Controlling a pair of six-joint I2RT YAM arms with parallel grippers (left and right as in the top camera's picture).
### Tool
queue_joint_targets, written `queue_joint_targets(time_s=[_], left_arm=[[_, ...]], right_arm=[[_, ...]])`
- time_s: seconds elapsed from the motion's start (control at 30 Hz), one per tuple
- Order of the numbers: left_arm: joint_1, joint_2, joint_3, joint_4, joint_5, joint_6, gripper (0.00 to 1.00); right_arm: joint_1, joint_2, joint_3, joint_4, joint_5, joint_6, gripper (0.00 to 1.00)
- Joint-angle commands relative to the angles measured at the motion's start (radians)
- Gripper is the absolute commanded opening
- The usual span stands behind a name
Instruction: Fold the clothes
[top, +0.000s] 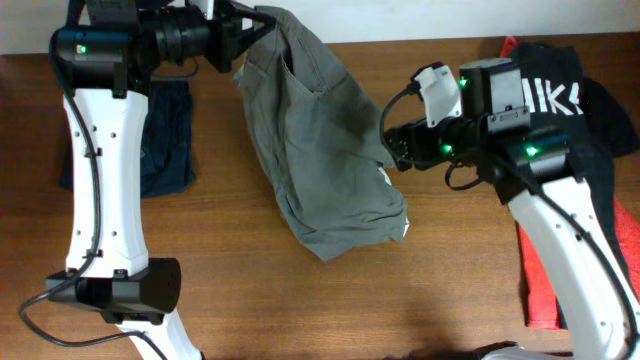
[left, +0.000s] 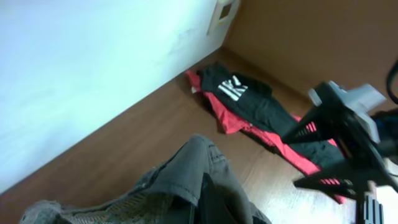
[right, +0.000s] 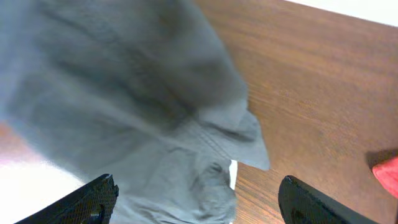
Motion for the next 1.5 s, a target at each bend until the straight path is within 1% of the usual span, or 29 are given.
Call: queue_joint_targets(time_s=[0.0,0.1,0.2,0.33,0.47,0.6,0.77,0.87,1.07,1.23,1.37,1.4,1.47], left_arm=[[-0.002,-0.002,0.026,-0.014,-0.049,-0.006,0.01],[-0.002,-0.002,0.026,-0.027,-0.073,-0.006,0.01],[-0.002,-0.002,0.026,-0.036,-0.094,-0.006,0.01],[-0.002,-0.002,0.026,-0.047,-0.135,-0.006,0.01],[-0.002,-0.002,0.026,-0.053,-0.156,-0.006,0.01],[-0.002,-0.002,0.026,-0.053,-0.169,-0.006,0.01],[-0.002,-0.002,0.026,-0.054,-0.171,-0.006,0.01],[-0.002,-0.002,0.026,-0.054,-0.171,-0.006,0.01],[-0.002,-0.002,0.026,-0.054,-0.171,-0.006,0.01],[-0.002,-0.002,0.025,-0.056,-0.171,-0.006,0.01],[-0.002,-0.002,0.024,-0.061,-0.173,-0.006,0.01],[-0.002,-0.002,0.024,-0.063,-0.177,-0.006,0.01],[-0.002,-0.002,0.024,-0.066,-0.194,-0.006,0.01]], right_arm=[[-0.063,0.097,0.002,-0.004,-0.008,0.055,0.88],[-0.116,0.188,0.000,-0.003,-0.085,0.083,0.87],[-0.172,0.277,0.000,-0.004,-0.154,0.128,0.85],[-0.236,0.366,0.000,-0.004,-0.294,0.157,0.81],[-0.264,0.413,-0.005,0.004,-0.325,0.204,0.81],[-0.263,0.433,-0.027,0.027,-0.330,0.265,0.81],[-0.264,0.460,-0.067,0.071,-0.322,0.432,0.81],[-0.257,0.469,-0.118,0.146,-0.322,0.526,0.81],[-0.235,0.470,-0.222,0.327,-0.326,0.651,0.82],[-0.203,0.472,-0.280,0.452,-0.325,0.713,0.82],[-0.177,0.473,-0.286,0.481,-0.322,0.719,0.82],[-0.172,0.473,-0.288,0.488,-0.322,0.725,0.81],[-0.159,0.473,-0.292,0.505,-0.322,0.733,0.75]])
